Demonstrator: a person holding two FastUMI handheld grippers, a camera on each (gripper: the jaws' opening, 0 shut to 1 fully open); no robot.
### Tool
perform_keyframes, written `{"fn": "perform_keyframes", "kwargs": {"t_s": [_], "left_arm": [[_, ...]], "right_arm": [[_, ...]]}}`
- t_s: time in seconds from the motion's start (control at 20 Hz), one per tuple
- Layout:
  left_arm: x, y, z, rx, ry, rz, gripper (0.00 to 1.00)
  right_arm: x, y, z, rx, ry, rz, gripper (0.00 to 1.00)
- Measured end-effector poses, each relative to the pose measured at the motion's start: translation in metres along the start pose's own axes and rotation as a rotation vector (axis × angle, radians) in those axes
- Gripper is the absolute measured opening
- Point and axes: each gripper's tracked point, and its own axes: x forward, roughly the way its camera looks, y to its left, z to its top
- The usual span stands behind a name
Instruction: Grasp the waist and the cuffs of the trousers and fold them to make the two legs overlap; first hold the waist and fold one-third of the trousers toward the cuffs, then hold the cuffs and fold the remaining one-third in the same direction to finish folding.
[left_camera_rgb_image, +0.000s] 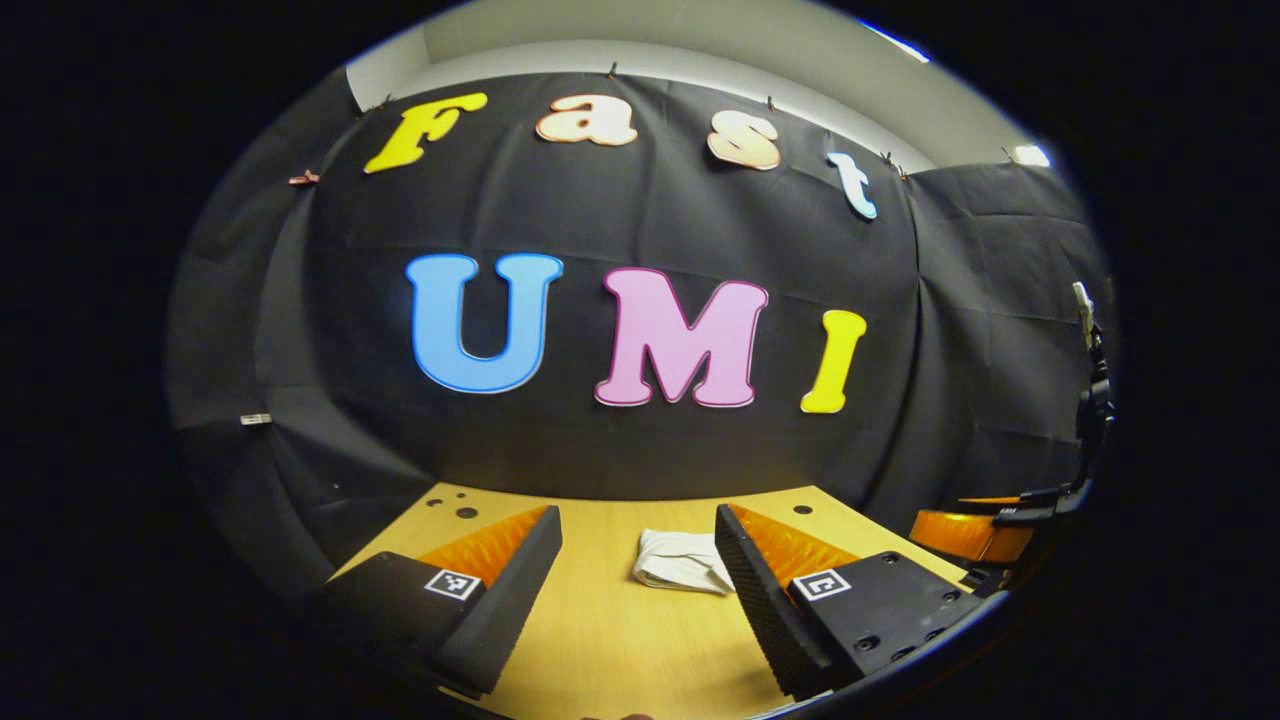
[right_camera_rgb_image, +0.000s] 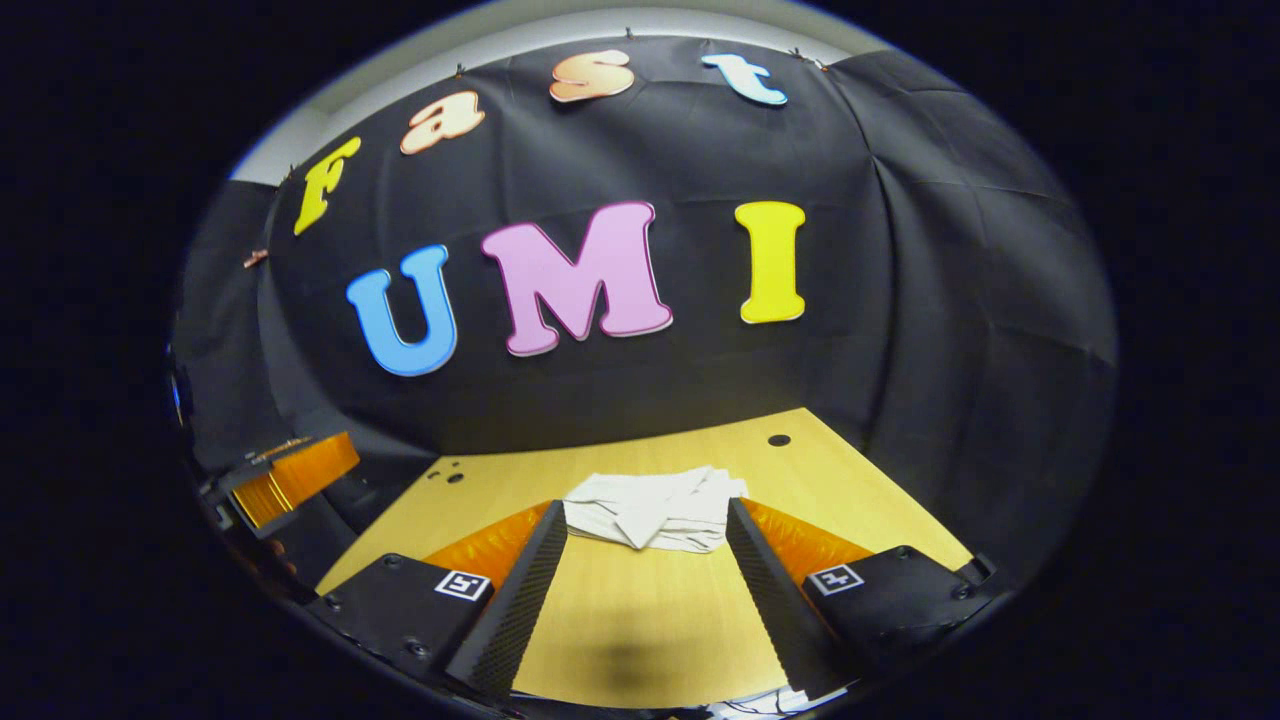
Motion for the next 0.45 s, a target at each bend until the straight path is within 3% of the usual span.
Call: {"fn": "perform_keyframes", "kwargs": {"t_s": [0.15,0.45], "left_arm": [[-0.033,0.02,-0.018,-0.003,0.014,0.03,0.98],[-0.061,0.022,-0.06,-0.047,0.157,-0.005,0.97]], "right_arm": [[-0.022,0.007,-0.005,-0.014,-0.036,-0.01,0.99],[-0.052,0.033,-0.054,-0.104,0.069,0.048,0.99]]}}
